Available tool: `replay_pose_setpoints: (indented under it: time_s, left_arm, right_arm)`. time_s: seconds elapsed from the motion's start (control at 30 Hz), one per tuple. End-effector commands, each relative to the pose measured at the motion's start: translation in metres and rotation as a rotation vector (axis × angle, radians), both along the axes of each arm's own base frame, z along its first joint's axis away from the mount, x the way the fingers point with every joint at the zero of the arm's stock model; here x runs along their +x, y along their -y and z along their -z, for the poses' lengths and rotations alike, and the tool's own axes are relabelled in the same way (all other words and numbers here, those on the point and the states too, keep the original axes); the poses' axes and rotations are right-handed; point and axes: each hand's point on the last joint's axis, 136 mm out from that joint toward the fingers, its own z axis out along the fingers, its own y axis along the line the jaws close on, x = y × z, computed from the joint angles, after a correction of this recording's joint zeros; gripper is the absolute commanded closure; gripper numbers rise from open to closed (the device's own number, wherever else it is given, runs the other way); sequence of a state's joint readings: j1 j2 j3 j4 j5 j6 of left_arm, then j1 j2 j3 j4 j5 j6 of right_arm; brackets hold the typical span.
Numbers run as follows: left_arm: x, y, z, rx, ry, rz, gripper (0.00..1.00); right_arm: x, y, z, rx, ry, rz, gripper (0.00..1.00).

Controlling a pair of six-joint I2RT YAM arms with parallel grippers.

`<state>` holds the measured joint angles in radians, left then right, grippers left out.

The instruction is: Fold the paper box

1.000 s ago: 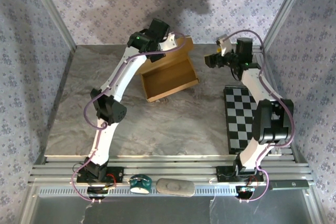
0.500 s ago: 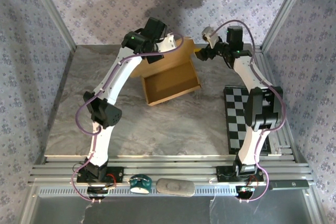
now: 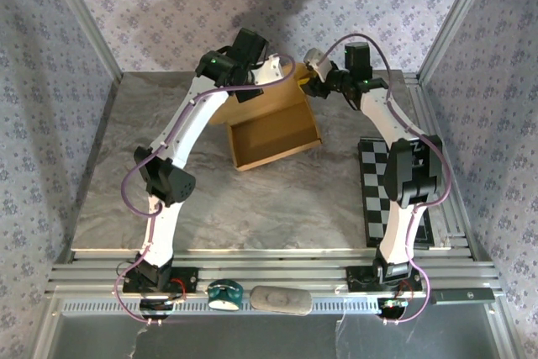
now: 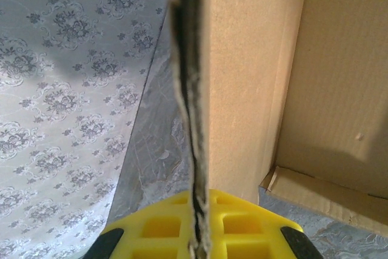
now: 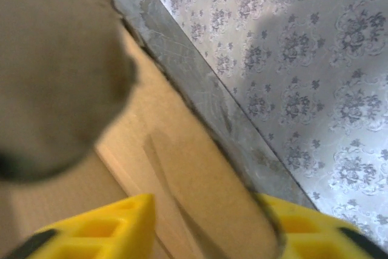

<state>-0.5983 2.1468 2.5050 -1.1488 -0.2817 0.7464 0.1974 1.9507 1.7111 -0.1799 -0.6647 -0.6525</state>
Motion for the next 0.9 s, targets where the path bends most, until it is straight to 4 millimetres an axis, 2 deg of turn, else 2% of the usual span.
replay_pose_setpoints:
  time_s: [0.0, 0.07, 0.13, 0.33, 0.5, 0.53, 0.6, 0.7, 0.77, 0.83, 0.87]
  left_arm:
    - [0.002, 0.013, -0.024, -0.089, 0.054, 0.004, 1.0]
    - [0.002, 0.015, -0.027, -0.122, 0.054, -0.003, 1.0]
    - [0.001, 0.019, -0.029, -0.147, 0.052, -0.007, 1.0]
    - [0.003, 0.023, -0.037, -0.216, 0.054, -0.032, 1.0]
    - [0.005, 0.027, -0.045, -0.284, 0.061, -0.07, 0.9]
    - [0.006, 0.027, -0.045, -0.294, 0.064, -0.087, 0.83]
    - [0.013, 0.023, -0.049, -0.313, 0.092, -0.141, 0.58]
    - [0.021, 0.016, -0.067, -0.345, 0.174, -0.23, 0.4]
    - [0.027, 0.005, -0.093, -0.38, 0.291, -0.339, 0.22]
    - [0.027, -0.012, -0.12, -0.436, 0.399, -0.463, 0.1]
    - [0.024, -0.025, -0.135, -0.478, 0.448, -0.539, 0.08]
  right_arm:
    - [0.005, -0.006, -0.005, -0.02, 0.024, 0.045, 0.76]
    - [0.007, -0.006, -0.001, -0.039, 0.023, 0.089, 0.9]
    - [0.008, -0.007, 0.002, -0.045, 0.025, 0.129, 1.0]
    - [0.008, -0.017, 0.002, -0.011, 0.033, 0.27, 1.0]
    - [0.011, -0.013, 0.011, 0.043, -0.016, 0.453, 1.0]
    - [0.009, -0.013, 0.013, 0.084, -0.044, 0.467, 1.0]
    - [0.002, -0.018, 0.017, 0.103, -0.046, 0.458, 1.0]
    - [-0.001, -0.016, 0.025, 0.108, -0.057, 0.448, 1.0]
    - [-0.002, -0.007, 0.028, 0.129, -0.06, 0.45, 1.0]
    - [-0.002, 0.003, 0.031, 0.14, -0.071, 0.455, 1.0]
    - [-0.002, 0.007, 0.032, 0.146, -0.079, 0.453, 1.0]
